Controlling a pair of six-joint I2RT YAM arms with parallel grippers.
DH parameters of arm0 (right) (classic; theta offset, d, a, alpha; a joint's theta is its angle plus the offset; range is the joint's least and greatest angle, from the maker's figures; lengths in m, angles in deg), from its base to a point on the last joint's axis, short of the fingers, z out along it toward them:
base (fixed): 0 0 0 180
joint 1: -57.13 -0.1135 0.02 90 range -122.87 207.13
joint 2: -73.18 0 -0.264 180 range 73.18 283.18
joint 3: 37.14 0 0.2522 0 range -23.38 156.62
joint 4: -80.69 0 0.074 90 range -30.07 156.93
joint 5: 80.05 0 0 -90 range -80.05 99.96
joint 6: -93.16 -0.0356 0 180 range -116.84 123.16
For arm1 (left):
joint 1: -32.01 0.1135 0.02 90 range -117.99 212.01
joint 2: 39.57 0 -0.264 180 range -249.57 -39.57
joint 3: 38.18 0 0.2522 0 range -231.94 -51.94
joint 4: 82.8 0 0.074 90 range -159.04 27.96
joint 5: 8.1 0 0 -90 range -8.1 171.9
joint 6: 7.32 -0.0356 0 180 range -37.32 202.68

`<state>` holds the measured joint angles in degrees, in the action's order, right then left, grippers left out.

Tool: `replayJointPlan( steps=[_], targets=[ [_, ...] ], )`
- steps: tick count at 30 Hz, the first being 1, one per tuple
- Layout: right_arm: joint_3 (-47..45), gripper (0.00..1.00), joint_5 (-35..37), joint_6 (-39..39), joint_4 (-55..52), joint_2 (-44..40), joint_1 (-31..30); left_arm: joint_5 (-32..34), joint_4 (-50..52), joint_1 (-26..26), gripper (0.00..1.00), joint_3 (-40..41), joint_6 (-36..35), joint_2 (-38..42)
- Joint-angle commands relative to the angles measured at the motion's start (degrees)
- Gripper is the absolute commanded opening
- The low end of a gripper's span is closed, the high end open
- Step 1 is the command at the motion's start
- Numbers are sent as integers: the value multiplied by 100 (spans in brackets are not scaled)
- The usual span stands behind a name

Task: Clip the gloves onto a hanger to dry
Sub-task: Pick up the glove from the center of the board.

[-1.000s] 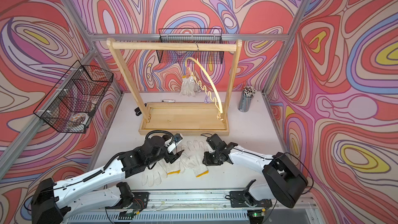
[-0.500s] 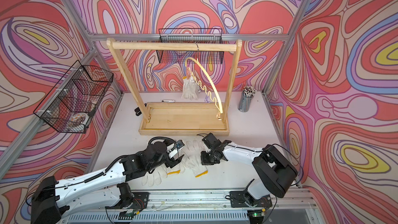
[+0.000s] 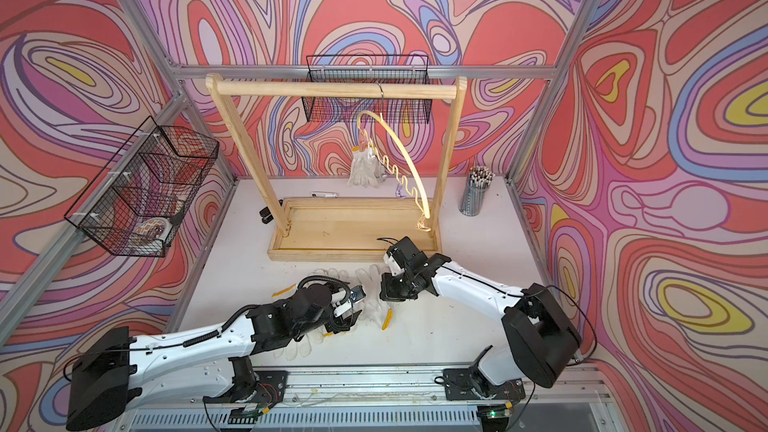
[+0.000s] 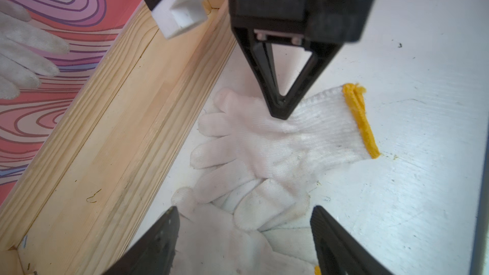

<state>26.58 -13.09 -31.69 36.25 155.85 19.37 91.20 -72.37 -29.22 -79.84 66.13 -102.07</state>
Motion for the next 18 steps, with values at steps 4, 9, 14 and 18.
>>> replayJointPlan(
  steps=[4, 9, 14, 18],
  targets=[
    [137, 0, -490, -64, -240, -240, 374, 141, -1154, -254, 79, 440, -312, -290],
    [290, 0, -710, -189, -200, -280, 422, 310, -1840, -420, 76, 465, -494, -853],
    [390, 0, -815, -260, -193, -243, 432, 525, -2554, -684, 72, 306, -809, -1591],
    [451, 0, -848, -307, -218, -261, 445, 757, -3021, -818, 71, 305, -837, -1961]
  ],
)
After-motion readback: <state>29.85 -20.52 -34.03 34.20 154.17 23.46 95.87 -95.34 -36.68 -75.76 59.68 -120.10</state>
